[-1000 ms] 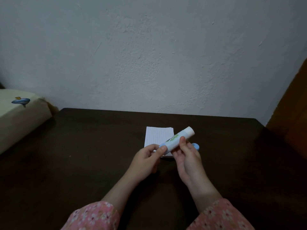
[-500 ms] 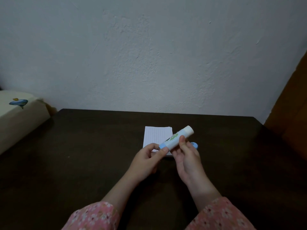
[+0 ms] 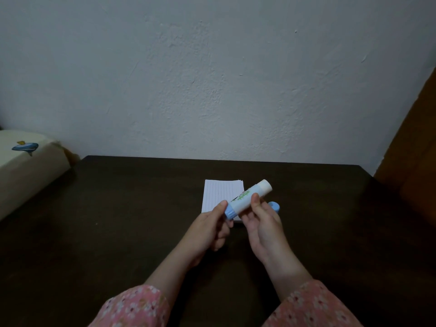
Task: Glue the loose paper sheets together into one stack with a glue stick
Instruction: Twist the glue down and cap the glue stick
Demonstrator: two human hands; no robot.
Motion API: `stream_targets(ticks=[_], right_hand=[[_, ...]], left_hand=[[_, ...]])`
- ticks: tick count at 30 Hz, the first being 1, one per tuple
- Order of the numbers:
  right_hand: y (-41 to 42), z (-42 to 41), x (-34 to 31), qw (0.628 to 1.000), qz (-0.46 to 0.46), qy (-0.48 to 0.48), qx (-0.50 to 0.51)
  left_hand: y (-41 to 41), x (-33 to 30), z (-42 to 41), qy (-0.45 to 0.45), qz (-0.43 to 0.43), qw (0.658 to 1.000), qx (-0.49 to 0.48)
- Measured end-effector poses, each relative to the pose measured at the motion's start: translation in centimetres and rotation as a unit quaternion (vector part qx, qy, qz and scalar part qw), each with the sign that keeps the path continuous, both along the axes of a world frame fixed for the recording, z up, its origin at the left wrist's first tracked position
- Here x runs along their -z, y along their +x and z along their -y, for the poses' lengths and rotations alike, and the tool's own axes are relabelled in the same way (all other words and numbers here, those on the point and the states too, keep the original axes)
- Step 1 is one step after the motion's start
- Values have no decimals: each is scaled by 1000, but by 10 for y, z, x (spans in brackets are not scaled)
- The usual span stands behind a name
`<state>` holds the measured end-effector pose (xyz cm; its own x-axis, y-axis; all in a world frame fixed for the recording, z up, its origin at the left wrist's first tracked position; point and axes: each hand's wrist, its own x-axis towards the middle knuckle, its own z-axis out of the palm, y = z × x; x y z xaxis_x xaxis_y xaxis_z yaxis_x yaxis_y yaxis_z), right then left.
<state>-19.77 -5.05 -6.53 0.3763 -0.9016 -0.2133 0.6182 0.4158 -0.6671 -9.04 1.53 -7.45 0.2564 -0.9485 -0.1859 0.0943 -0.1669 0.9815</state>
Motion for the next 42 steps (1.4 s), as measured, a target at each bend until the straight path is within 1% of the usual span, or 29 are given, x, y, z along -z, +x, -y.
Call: stream_targets(ticks=[3,5,6,9,10,12,14,17,22,25,27,30,32,33,35,37,39,41,42], right_hand=[[0,-1,-2,1000,2,-7,-2],[-2,-2,-3,1000,3,-10,0],[-2,-2,-4,1000,3,-11,1],[-4,-1,-4,1000,-5,-8,10],[-5,0,-3,1000,-5,-5,13],[-6,3,-2,1000,0,-2,14],[-6,5,-1,1000,10,-2,11],[-6,5,0,1000,20,-2,6],[-8,5,0,1000,14,-1,9],[-10,6,0,999,-23,-46,2],[-11,6,1,993,-67,-93,-16],[-14,9,1,976,-147,-160,-30],[-20,12,-1,951,-212,-223,-15],[-24,14,-2,930,-258,-261,-6],[-31,21,2,872,-373,-315,30],[-37,29,11,817,-467,-326,91],[-39,36,21,768,-535,-329,128],[-38,40,27,717,-593,-344,123],[-38,42,29,703,-612,-344,113]], left_hand=[[-1,-3,0,26,-63,998,12],[-3,-2,0,29,-81,996,13],[-4,-1,1,26,-64,998,7],[-6,4,4,4,26,1000,-17],[-6,5,4,-14,36,999,-19],[-6,5,3,-50,38,998,-15],[-7,4,2,-62,38,997,-16],[-12,0,3,-59,-8,998,-18],[-10,-1,4,-34,-14,999,-5],[-11,1,5,-25,-20,999,-19],[-13,2,6,-41,-18,999,-31],[-13,1,5,-74,4,997,-24],[-10,1,6,-72,3,997,-26],[-9,2,6,-65,1,997,-28],[-6,4,8,-49,-14,998,-38],[-3,5,8,-35,-34,998,-51],[-1,5,8,-27,-45,997,-59],[-1,4,9,-25,-59,995,-71],[-2,4,10,-24,-71,994,-78]])
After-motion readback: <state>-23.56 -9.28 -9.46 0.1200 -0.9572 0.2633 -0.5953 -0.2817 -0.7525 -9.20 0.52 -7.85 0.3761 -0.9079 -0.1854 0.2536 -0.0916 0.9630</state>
